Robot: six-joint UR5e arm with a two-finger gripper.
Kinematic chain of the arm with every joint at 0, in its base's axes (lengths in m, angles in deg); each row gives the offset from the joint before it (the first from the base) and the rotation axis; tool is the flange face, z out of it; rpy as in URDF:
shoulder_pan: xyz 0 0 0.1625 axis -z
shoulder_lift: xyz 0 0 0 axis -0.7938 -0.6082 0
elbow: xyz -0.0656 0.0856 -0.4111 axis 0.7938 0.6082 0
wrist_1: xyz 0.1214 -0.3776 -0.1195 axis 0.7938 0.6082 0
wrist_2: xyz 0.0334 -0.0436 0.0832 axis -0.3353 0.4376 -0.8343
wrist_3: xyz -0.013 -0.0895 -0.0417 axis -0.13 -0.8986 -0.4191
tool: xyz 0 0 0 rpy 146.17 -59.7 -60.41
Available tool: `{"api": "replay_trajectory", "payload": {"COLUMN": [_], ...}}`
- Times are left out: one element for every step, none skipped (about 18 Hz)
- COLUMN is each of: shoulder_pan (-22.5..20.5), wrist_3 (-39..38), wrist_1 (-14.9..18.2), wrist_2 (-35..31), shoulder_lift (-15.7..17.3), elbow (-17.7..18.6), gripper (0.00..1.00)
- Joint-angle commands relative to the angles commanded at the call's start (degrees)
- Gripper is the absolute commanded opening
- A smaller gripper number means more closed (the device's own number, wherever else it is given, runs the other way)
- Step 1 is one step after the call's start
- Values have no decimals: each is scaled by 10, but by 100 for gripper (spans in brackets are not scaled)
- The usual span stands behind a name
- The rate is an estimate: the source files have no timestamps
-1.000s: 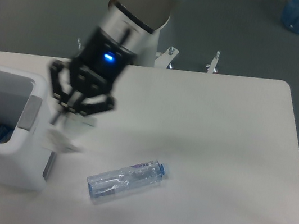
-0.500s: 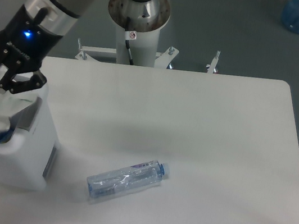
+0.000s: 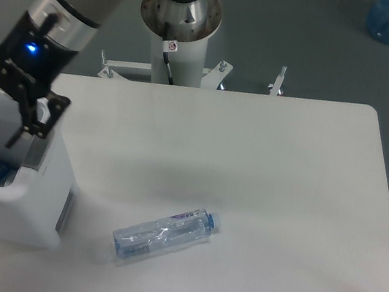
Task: Place the trash in the trash can
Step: 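Move the gripper to the clear plastic bottle and lower onto it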
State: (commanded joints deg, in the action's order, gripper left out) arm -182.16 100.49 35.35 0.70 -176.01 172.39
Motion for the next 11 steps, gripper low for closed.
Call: {"api": "replay_trajectory", "payload": {"shoulder_pan": [-12, -24, -36, -50, -62, -69, -75, -79, -81, -79, -78], "wrist_3": [30, 68, 110, 148, 183, 213, 249, 295, 338, 372, 394], "wrist_1": [-1, -2, -2, -1, 2, 2, 2, 3, 4, 4, 10], "wrist_2": [0, 0, 0, 0, 0, -1, -2, -15, -45, -93, -146], "shoulder_lift": [-6, -11, -16, -22, -25, -30, -34, -44, -50, -54, -61], "elbow": [0, 2, 4, 6, 8, 14, 18, 21, 25, 26, 30], "gripper": [100, 100, 100, 100, 100, 100, 100, 100, 100, 100, 100]}}
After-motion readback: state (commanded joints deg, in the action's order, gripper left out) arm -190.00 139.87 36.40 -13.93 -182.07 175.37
